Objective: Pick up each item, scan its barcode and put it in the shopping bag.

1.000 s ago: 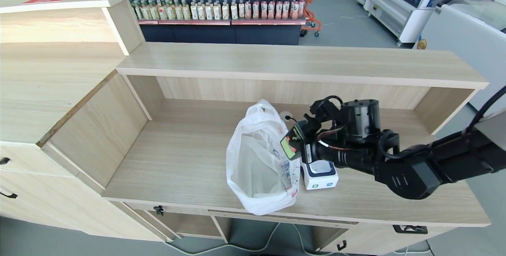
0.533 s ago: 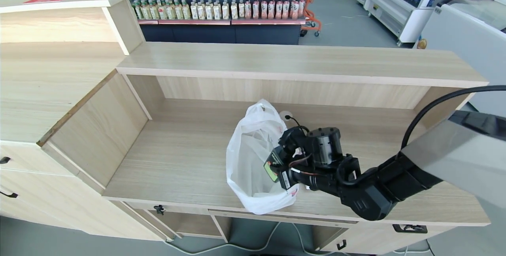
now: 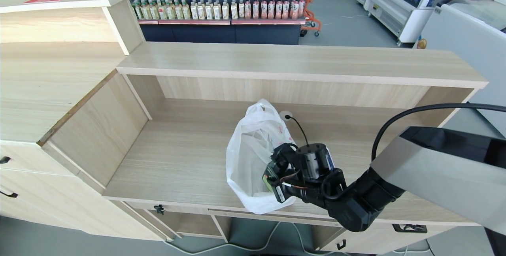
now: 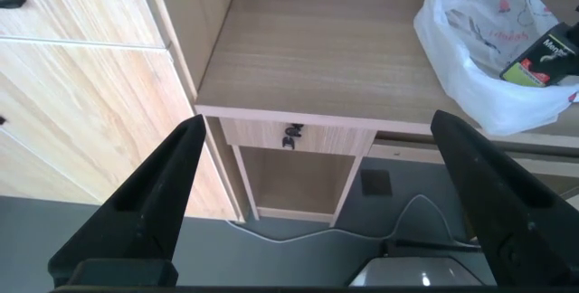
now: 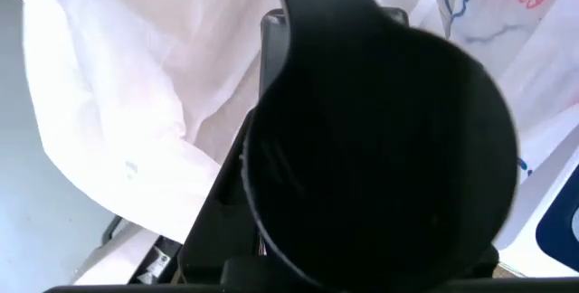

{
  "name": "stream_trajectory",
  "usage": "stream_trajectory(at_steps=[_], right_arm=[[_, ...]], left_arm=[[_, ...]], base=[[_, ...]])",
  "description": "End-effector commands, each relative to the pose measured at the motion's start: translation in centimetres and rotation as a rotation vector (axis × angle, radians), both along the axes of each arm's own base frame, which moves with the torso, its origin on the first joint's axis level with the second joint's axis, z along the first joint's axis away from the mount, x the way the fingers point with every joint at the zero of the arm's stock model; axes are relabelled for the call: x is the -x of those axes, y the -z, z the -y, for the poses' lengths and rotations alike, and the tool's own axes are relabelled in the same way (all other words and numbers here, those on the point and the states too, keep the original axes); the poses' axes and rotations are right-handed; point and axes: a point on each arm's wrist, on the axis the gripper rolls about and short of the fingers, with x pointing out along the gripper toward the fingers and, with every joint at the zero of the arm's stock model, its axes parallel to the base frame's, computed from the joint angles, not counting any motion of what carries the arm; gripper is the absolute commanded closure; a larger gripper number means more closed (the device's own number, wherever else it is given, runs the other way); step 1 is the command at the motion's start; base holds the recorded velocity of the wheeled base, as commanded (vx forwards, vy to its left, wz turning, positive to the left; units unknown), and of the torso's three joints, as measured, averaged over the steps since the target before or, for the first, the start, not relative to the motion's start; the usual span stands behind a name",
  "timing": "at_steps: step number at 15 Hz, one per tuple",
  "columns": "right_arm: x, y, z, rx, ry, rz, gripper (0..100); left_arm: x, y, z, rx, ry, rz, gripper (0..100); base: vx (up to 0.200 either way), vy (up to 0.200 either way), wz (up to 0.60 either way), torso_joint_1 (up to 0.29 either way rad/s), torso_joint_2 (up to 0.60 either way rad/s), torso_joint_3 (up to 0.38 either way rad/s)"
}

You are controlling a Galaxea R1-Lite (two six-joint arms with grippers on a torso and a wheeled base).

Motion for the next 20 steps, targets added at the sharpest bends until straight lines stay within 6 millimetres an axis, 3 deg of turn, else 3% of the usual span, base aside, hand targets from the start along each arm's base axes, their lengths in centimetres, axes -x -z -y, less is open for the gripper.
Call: stream_trajectory(at_steps=[1,5,6,9,12,13,17,20], right_arm=[[-0.1,1.1,-0.1,0.020,0.003,-0.017,100],[0.0,1.4,-0.2,0.025,0.003,-0.022,100],[-0.1,1.6,-0.2,0.029,0.004,-0.025,0],[-0.2,1.5,-0.1,0.036,0.001,-0.014,0],[-0.5,0.1,-0.3,-0.023,0.003,0.055,0],[-0.6,-2.3,0.1,-0.071,0.012,0.100,0],[0.6,-8.3,2.6,-0.239,0.086,0.135,0],[4.0,-11.3,7.4,-0.283,0.170,0.146,0]], left_arm=[[0.0,0.0,0.0,0.000,0.000,-0.001,0],[0.0,0.0,0.0,0.000,0.000,-0.001,0],[0.0,0.0,0.0,0.000,0.000,0.001,0],[0.0,0.0,0.0,0.000,0.000,-0.001,0],[0.0,0.0,0.0,0.000,0.000,-0.001,0],[0.0,0.0,0.0,0.000,0.000,0.001,0],[0.0,0.0,0.0,0.000,0.000,-0.001,0],[0.0,0.0,0.0,0.000,0.000,-0.002,0]], base=[[0.000,0.000,0.00,0.000,0.00,0.000],[0.000,0.000,0.00,0.000,0.00,0.000],[0.000,0.000,0.00,0.000,0.00,0.000],[0.000,0.000,0.00,0.000,0.00,0.000],[0.000,0.000,0.00,0.000,0.00,0.000],[0.000,0.000,0.00,0.000,0.00,0.000],[0.000,0.000,0.00,0.000,0.00,0.000],[0.000,0.000,0.00,0.000,0.00,0.000]])
